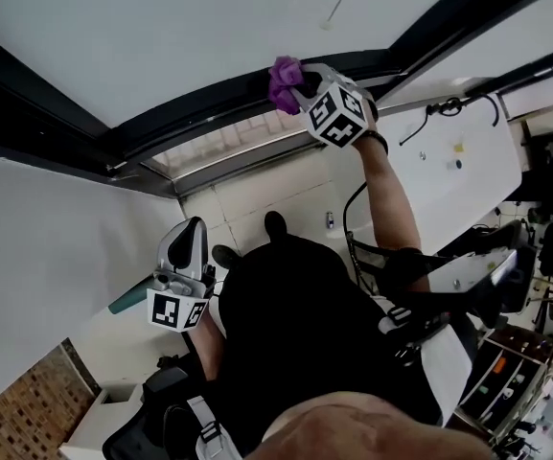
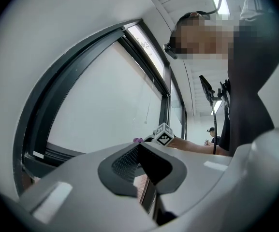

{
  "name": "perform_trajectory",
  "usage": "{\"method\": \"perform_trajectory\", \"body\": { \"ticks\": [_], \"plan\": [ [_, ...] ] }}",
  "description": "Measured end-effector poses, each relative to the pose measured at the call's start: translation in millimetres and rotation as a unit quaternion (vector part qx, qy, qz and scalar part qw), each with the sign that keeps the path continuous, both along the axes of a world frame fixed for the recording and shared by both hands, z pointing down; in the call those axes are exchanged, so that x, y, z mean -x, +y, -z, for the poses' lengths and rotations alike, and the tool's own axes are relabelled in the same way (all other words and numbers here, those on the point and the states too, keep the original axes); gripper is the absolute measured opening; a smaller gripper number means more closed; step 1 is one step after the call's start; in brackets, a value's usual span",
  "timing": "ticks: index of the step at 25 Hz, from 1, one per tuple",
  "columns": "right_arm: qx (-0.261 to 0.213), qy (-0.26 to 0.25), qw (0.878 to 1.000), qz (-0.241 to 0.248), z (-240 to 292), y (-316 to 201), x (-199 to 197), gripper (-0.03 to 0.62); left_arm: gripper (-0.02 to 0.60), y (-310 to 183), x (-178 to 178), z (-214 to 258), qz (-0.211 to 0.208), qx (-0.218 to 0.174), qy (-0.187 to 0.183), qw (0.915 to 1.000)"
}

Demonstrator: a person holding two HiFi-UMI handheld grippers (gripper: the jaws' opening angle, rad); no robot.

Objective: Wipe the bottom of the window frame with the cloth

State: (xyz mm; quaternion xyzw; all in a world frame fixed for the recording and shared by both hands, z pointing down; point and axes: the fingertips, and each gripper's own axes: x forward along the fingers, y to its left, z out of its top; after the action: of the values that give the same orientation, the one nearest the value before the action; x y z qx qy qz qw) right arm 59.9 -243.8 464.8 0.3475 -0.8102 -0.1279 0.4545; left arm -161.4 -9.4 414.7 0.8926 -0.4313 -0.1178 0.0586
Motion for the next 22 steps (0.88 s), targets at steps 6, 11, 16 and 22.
{"method": "perform_trajectory", "body": {
  "ticks": [6,11,16,22],
  "plan": [
    [0.103,-0.107,0.988,0.051,-52,115,-9,0.069,0.000,-12,-12,-4,-0.015,0.007,-0.005,0.9999],
    [0.133,-0.635,0.759,-0.060,-54,66,7,0.069,0.000,-16,-41,11,-0.044,0.002,-0.022,0.9988],
    [0.031,-0.727,0.677,-0.109,-50,10,12,0.069,0.000,-11,-54,14,-0.048,0.003,-0.044,0.9979],
    [-0.016,-0.730,0.664,-0.160,-57,-5,-4,0.069,0.000,-7,-52,6,-0.036,0.019,-0.057,0.9975]
  ]
}}
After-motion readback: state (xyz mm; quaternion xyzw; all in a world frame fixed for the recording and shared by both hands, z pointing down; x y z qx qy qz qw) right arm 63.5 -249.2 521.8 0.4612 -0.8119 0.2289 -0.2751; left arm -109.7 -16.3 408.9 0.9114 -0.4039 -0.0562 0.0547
